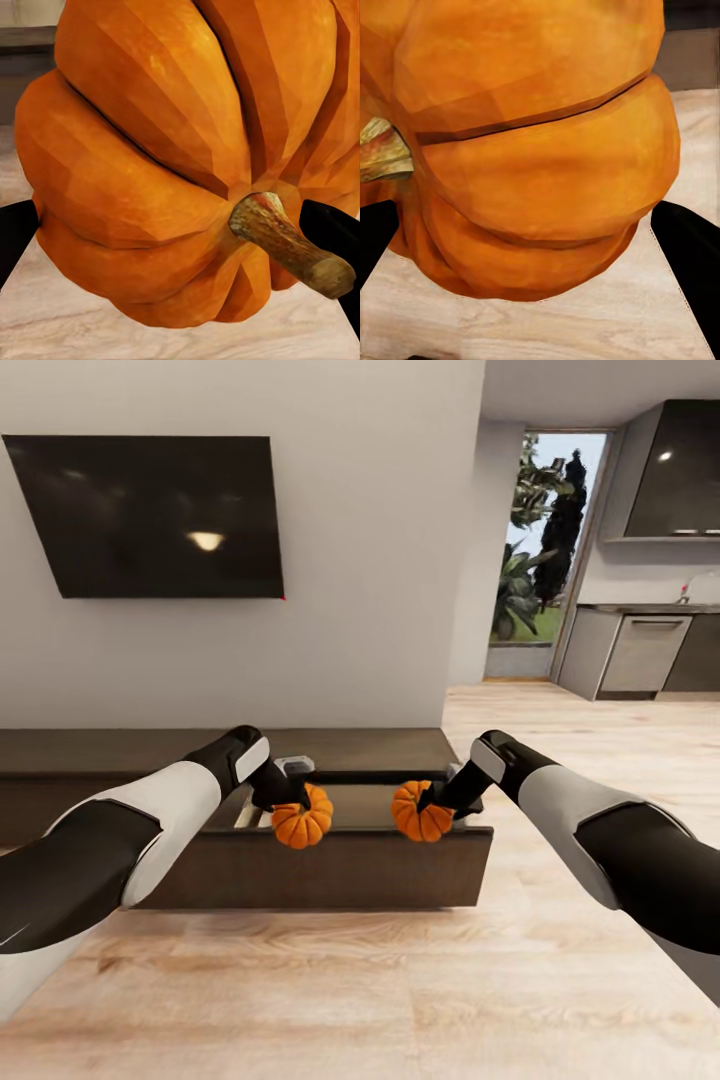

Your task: Place each of the two pumpkins and all three candles from the living room inside a cabinet in the living room (use any cabinet), then make sure every cabinet is closed, and position the cauldron so it is next to a table in the living room.

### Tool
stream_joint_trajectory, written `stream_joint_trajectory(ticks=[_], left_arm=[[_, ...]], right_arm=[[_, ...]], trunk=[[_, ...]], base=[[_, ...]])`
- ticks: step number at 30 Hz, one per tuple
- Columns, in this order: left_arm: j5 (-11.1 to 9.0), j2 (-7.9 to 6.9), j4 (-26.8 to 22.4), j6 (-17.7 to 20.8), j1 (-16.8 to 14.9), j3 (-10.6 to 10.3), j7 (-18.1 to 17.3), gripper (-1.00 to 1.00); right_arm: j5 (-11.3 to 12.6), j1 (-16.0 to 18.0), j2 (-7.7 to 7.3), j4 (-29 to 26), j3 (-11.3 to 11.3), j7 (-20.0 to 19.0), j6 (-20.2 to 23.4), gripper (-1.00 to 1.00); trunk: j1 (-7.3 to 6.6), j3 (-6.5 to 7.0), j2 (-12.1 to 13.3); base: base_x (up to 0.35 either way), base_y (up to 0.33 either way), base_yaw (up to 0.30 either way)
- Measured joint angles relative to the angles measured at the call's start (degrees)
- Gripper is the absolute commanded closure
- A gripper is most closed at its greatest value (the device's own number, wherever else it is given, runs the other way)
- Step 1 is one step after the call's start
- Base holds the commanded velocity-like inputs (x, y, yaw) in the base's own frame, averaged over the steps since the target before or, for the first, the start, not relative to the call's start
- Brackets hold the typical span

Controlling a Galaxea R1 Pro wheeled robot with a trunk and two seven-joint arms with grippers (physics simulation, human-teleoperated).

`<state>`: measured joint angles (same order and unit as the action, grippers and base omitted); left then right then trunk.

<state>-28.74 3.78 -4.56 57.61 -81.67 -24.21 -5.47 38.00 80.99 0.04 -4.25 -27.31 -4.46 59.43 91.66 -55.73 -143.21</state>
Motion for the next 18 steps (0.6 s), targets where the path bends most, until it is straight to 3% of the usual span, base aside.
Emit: stream_joint_trajectory(ticks=[4, 10, 18], left_arm=[[-0.25, 0.00, 0.00, 0.02, 0.00, 0.24, 0.00, 1.00], [0.08, -0.06, 0.01, -0.08, 0.46, 0.04, 0.00, 1.00], [-0.01, -0.08, -0.27, -0.08, 0.78, 0.10, -0.01, 1.00]], right_arm=[[-0.40, -0.48, 0.04, 0.00, -0.30, 0.01, -0.04, 1.00], [-0.19, -0.87, 0.20, -0.05, -0.15, 0.00, -0.09, 1.00], [0.08, -0.89, 2.55, -0.05, 0.06, 0.00, -0.08, 1.00]], trunk=[[0.00, 0.00, 0.00], [0.00, 0.00, 0.00], [0.00, 0.00, 0.00]], base=[[0.302, -0.143, -0.004], [0.326, 0.101, 0.000], [0.330, 0.053, 0.005]])
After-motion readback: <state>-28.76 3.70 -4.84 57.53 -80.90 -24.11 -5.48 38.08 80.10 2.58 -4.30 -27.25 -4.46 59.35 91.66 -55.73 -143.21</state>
